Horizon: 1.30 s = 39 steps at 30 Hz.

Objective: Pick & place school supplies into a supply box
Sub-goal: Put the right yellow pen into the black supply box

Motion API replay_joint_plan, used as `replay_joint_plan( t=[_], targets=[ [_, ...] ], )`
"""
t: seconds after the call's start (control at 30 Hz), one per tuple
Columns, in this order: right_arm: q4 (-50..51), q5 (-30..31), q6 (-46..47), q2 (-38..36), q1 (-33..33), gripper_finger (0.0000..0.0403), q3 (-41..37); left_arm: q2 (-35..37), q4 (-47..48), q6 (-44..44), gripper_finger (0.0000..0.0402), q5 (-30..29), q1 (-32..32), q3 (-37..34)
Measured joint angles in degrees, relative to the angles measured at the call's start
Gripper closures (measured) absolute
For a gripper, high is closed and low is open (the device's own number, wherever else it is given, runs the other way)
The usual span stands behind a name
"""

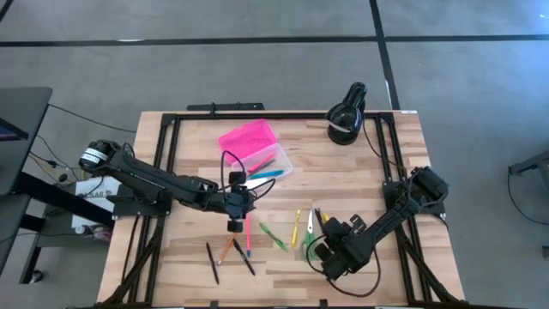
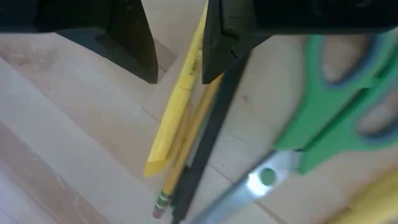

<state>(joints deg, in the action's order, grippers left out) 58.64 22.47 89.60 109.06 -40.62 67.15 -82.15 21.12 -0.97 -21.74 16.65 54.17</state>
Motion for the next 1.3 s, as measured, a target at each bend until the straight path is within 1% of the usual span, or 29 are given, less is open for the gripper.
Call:
replay_joint_plan(
  t=[0.13,0.4,0.5,0.63,0.77,0.9,1.1,1.3],
  targets=[
    [-0.9,-0.4,0.5,0.0,0.0,0.0285,-2.3,0.0,0.0,-0.3,0.0255,0.0,0.0,0.0],
    [-1.1,-0.1,-0.1,0.0,0.5,0.0285,-2.7,0.0,0.0,-0.3,0.0255,0.0,0.0,0.0],
    [-2.9,-0.3,-1.3,0.0,0.8,0.0285,-3.6,0.0,0.0,-0.3,0.0255,0.0,0.0,0.0],
    [-6.9,-1.4,-2.7,-0.5,1.6,0.0285,-6.3,0.0,0.0,-0.5,0.0255,0.0,0.0,0.0],
    [-7.8,-2.6,-3.3,-0.7,2.4,0.0285,-7.3,0.0,0.1,-0.8,0.0255,0.3,0.4,0.0],
    [-8.2,-4.3,-6.6,-1.7,3.2,0.0287,-7.4,0.0,0.7,-1.7,0.0255,0.4,1.4,0.0],
    [-8.7,-7.1,-10.5,-2.7,5.0,0.0318,-7.4,0.0,3.3,-4.7,0.0255,0.2,4.1,-0.1],
    [-9.4,-12.2,-16.0,-2.8,8.2,0.0349,-7.4,0.0,4.7,-7.8,0.0255,-0.4,7.2,-0.1]
  ],
)
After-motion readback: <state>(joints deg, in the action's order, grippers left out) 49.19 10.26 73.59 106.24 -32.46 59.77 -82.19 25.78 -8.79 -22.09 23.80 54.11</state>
